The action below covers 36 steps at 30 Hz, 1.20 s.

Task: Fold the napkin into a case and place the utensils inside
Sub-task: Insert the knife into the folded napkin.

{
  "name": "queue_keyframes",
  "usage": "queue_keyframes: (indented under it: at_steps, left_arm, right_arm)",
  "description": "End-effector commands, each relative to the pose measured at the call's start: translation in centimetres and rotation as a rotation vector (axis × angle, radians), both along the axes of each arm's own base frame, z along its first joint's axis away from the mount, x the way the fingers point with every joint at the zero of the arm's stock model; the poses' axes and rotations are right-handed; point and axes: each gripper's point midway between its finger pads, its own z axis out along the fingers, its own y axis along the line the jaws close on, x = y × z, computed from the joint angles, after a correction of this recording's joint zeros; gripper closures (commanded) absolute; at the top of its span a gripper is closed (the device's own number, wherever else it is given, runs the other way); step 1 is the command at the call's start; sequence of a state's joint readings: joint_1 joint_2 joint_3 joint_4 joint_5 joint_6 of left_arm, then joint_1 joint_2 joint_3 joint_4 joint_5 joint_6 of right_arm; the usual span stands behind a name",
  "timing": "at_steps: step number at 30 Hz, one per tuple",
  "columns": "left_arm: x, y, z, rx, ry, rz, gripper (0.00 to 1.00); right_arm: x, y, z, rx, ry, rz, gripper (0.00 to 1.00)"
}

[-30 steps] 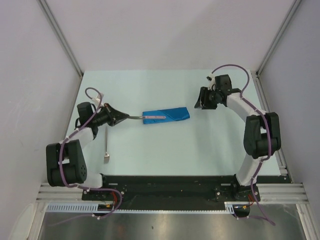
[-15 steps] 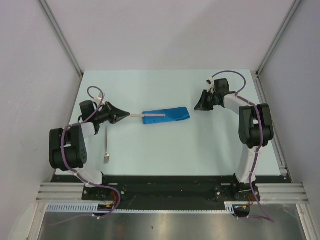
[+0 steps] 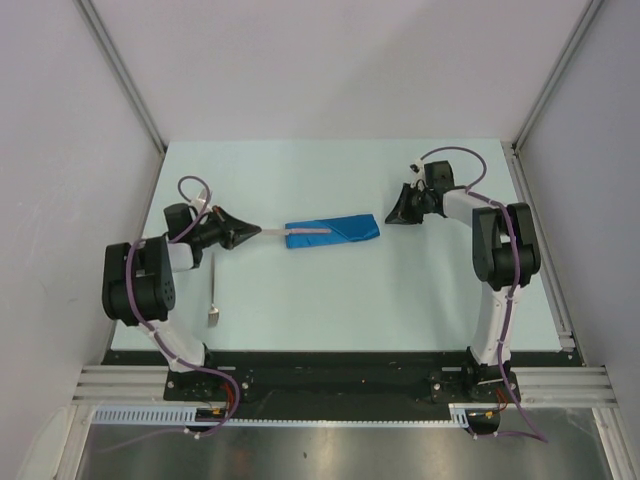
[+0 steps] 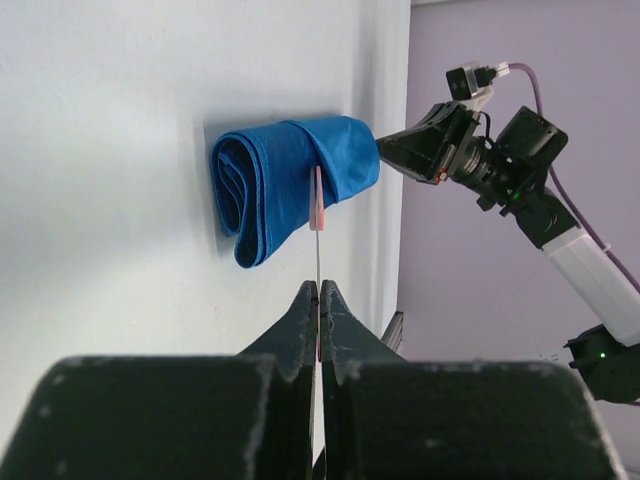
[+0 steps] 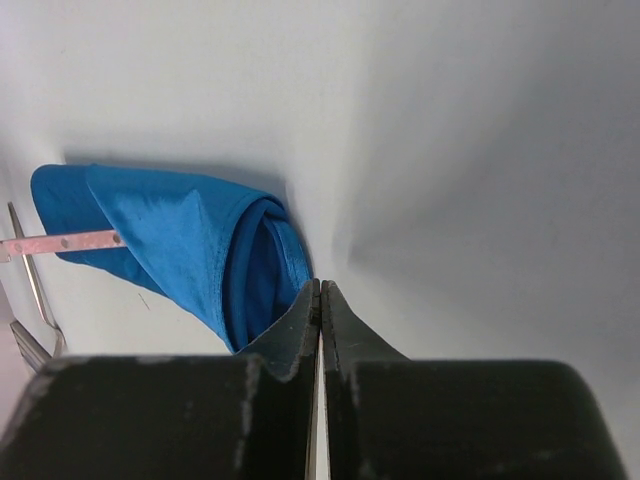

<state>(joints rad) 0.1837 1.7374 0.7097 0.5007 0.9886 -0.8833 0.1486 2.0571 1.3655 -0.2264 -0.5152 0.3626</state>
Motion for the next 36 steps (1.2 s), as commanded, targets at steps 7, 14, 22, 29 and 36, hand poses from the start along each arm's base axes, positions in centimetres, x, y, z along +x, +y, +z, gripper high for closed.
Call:
queue_keyframes:
  at_steps: [7, 14, 22, 29, 36]
  left_arm:
    - [1.8, 0.3, 0.6, -0.069, -0.053, 0.044, 1.00]
    - [1.7, 0.0, -0.3, -0.076, -0.042, 0.046, 1.00]
    - [1.4, -1.8, -1.4, -0.084, -0.024, 0.017, 1.00]
    - [1.8, -3.5, -1.1, -0.151, -0.058, 0.004, 1.00]
    - [2.2, -4.2, -1.5, -0.183, -0.051, 0.011, 1.00]
  right_arm:
    - [2.2, 1.3, 1.2, 0.039, -0.055, 0.014, 0.99]
    - [2.5, 1.6, 0.4, 0.055, -0.038, 0.007, 0.98]
    - [2.9, 2.1, -0.6, 0.036, -0.029, -0.007, 0.98]
    - [2.8, 2.2, -1.6, 0.012, -0.009, -0.002, 0.98]
    - [3.0, 2.5, -1.6, 0.017, -0.011, -0.003, 0.98]
